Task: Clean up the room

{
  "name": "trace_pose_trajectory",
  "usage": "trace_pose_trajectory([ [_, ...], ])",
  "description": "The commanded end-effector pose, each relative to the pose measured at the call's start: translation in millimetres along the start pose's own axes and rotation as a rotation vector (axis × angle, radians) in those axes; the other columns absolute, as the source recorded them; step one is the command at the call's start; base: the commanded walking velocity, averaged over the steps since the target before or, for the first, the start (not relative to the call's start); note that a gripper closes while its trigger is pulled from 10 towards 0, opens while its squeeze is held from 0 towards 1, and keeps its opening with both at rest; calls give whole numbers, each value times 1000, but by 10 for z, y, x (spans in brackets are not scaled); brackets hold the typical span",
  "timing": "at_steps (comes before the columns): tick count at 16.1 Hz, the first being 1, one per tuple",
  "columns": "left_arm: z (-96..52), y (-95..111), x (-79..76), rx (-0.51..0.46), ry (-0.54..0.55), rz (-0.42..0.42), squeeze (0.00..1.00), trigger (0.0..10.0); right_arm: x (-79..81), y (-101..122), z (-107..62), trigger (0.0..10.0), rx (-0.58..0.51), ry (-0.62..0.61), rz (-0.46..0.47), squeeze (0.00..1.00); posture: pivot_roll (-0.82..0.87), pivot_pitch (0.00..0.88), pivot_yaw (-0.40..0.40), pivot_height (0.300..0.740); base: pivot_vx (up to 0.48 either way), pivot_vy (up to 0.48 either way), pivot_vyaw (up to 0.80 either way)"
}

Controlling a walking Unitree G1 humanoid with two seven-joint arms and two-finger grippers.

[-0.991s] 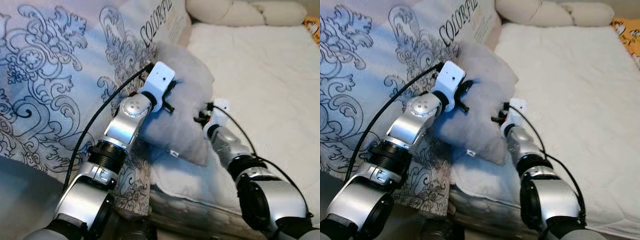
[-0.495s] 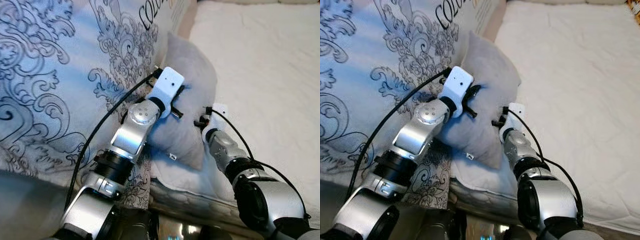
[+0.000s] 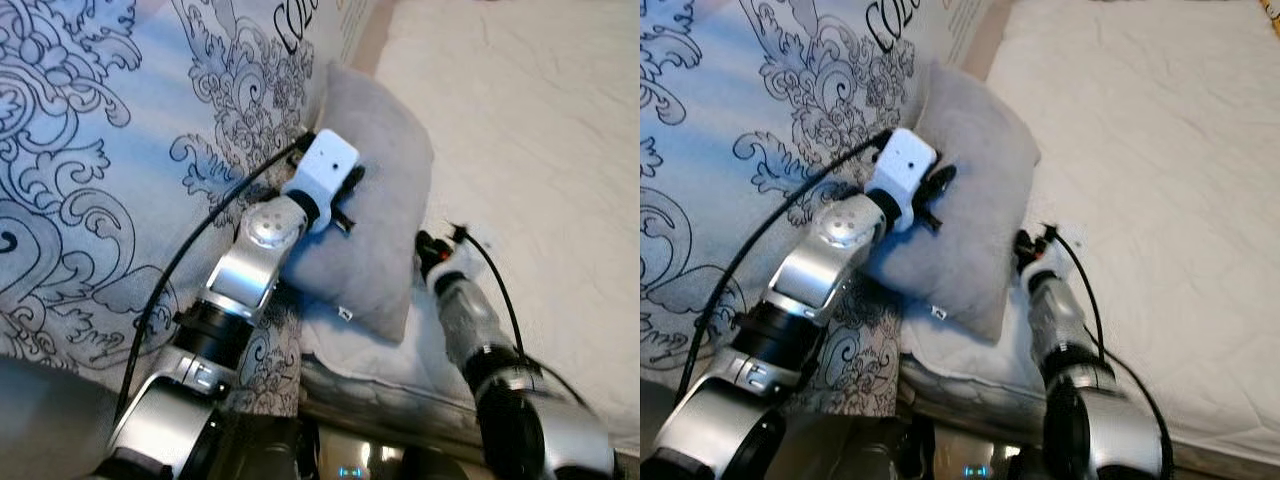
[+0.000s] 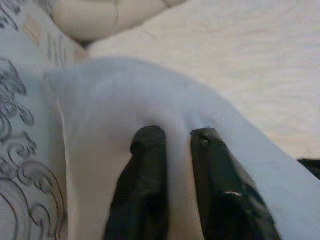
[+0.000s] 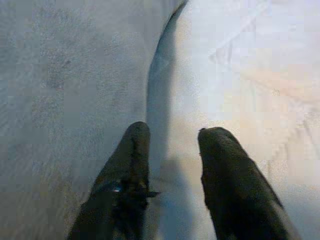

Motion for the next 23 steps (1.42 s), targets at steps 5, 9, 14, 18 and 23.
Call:
trace_pose_trajectory([
  [5,-69,192,178,-151,57,8,1000,10000,192,295,-314,10000,-255,106,81,1000,14,0,96,740,0,0,0],
  [9,-209,191,251,-175,74,-98,1000,10000,364,648,-657,10000,-393,137,-41,678,-46,0,97,740,0,0,0],
  [14,-389,207,47,-192,53,-94,267,10000,568,530,-940,10000,-289,188,-100,0,-68,0,94,740,0,-188,0],
  [18,-407,159,1,-167,69,-110,271,10000,607,504,-992,10000,-252,183,-142,0,-66,0,91,740,0,-480,0],
  [23,-676,-342,-6,12,164,-162,267,10000,555,551,-1020,10000,-210,152,-235,0,-72,0,75,740,0,-480,0],
])
Point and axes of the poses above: a point about 5 cm out from each wrist's last joint towards the gripper, its own z axis pointing out of the wrist towards the gripper, its own y axis along the axis of the wrist's last joint, x = y × z, the point moved 3 cm from there along z, pointing out of the wrist towards the gripper, and after that the axes turned 8 degrees about z, right-handed, at the moved point
